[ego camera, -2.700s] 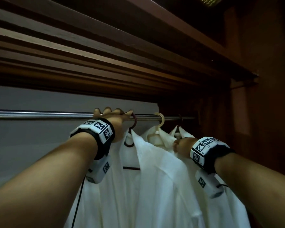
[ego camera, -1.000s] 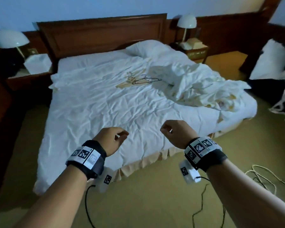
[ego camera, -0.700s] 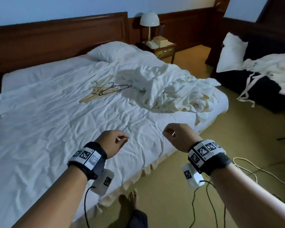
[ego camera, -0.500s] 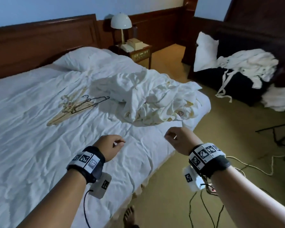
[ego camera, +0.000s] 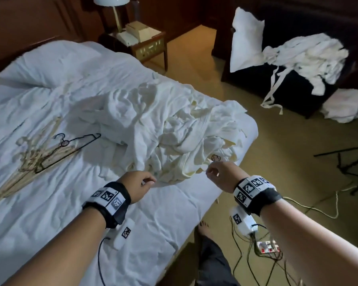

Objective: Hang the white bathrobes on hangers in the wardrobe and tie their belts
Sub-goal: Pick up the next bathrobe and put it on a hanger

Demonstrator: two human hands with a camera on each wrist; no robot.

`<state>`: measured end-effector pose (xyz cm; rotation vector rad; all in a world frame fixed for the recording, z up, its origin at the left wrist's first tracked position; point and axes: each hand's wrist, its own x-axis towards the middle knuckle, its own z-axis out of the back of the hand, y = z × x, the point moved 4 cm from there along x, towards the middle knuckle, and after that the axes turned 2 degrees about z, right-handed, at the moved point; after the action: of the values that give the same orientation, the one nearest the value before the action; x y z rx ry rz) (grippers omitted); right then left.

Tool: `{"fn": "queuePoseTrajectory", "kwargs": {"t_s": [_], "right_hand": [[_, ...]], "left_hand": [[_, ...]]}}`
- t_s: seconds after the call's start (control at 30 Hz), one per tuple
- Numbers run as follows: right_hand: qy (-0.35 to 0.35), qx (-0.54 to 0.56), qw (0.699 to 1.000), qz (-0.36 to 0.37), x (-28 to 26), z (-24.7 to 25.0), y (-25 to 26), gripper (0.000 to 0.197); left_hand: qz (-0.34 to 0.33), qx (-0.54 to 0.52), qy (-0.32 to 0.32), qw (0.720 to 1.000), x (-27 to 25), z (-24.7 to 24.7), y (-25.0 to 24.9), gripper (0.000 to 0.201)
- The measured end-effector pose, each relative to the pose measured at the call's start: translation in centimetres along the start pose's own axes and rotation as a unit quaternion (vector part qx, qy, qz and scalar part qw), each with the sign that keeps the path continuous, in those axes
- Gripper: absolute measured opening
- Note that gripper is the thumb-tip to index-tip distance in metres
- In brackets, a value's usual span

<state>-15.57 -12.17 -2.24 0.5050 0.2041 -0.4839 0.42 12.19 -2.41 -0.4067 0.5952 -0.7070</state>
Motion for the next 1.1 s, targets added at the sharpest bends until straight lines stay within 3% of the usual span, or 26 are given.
{"fn": "queuePoseTrajectory", "kwargs": {"t_s": [0.17,0.37,0.47,0.53,0.7,0.83,0.93,1.0,1.1], "right_hand": [[0.062,-0.031,0.998,0.012,12.8,0.2,-3.1,0.024],[0.114,-0.159,0.98,0.034,25.5,-0.4,-5.7,0.081],[0.128,-0.238,0.962,0.042,30.2,-0.9,-6.7,0.103],[0.122,-0.261,0.957,0.046,32.7,-0.9,-7.6,0.097],[0.091,-0.261,0.95,0.142,34.8,-0.6,-7.2,0.047],[0.09,-0.17,0.967,0.165,32.9,0.5,-6.0,0.046],[0.142,-0.155,0.959,0.189,30.6,0.5,-6.3,0.042],[0.154,-0.134,0.96,0.194,29.4,0.0,-6.6,0.045],[0.154,-0.104,0.967,0.176,28.3,-0.6,-6.4,0.056]], "left_hand": [[0.075,0.005,0.03,0.997,5.2,-0.6,0.0,0.022],[0.135,-0.04,-0.028,0.99,10.4,0.3,-0.6,0.022],[0.144,-0.028,-0.009,0.989,11.5,-1.1,-0.5,0.023],[0.149,-0.009,0.007,0.989,12.4,-1.9,-0.3,0.022],[0.15,-0.019,-0.006,0.988,14.2,-2.4,-0.5,0.023],[0.141,-0.038,0.028,0.989,17.0,-2.9,-1.9,0.034],[0.111,0.024,0.012,0.993,19.9,-2.5,-2.0,0.052],[0.17,0.055,-0.065,0.982,23.0,-1.1,0.0,0.076],[0.371,-0.049,-0.177,0.91,27.5,1.2,5.7,0.117]]}}
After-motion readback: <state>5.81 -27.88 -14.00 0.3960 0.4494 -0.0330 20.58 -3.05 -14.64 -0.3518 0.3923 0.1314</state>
